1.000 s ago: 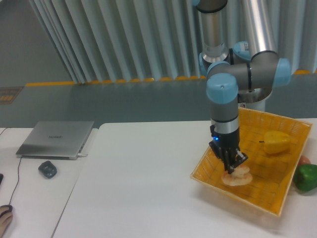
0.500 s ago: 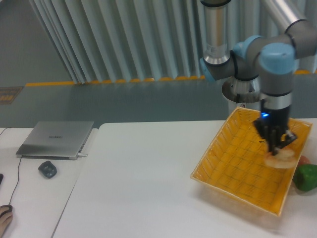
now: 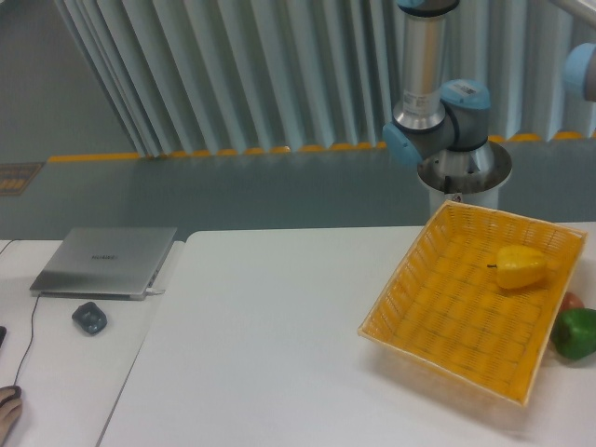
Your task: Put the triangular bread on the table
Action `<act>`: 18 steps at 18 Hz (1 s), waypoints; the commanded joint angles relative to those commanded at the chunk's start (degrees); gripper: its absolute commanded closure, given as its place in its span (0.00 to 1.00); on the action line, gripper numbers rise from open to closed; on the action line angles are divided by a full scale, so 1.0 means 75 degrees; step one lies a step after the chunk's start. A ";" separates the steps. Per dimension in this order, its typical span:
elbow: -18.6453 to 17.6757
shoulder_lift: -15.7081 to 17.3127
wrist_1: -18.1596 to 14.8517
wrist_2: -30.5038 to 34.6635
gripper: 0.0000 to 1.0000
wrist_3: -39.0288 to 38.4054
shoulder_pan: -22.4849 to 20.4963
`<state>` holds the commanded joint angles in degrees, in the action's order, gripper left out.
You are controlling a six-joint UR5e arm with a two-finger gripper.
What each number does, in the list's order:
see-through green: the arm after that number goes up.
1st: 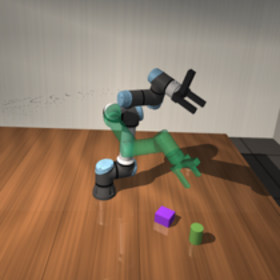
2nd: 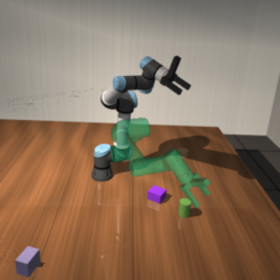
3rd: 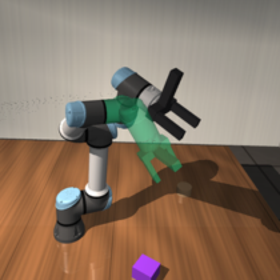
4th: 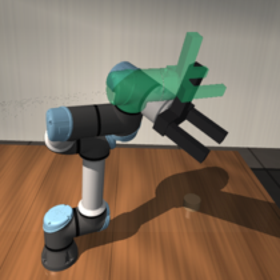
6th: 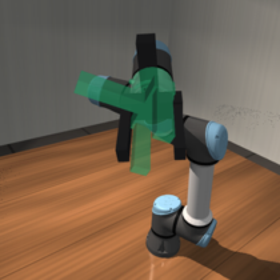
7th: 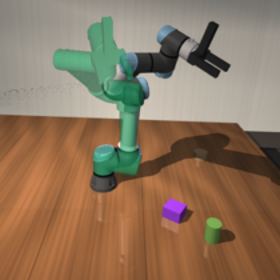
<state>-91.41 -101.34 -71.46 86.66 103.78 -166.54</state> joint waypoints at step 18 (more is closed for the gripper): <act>0.0047 -0.0270 0.0153 -0.0023 0.00 0.1712 -0.0611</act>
<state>-91.05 -103.36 -70.31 86.49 116.62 -171.12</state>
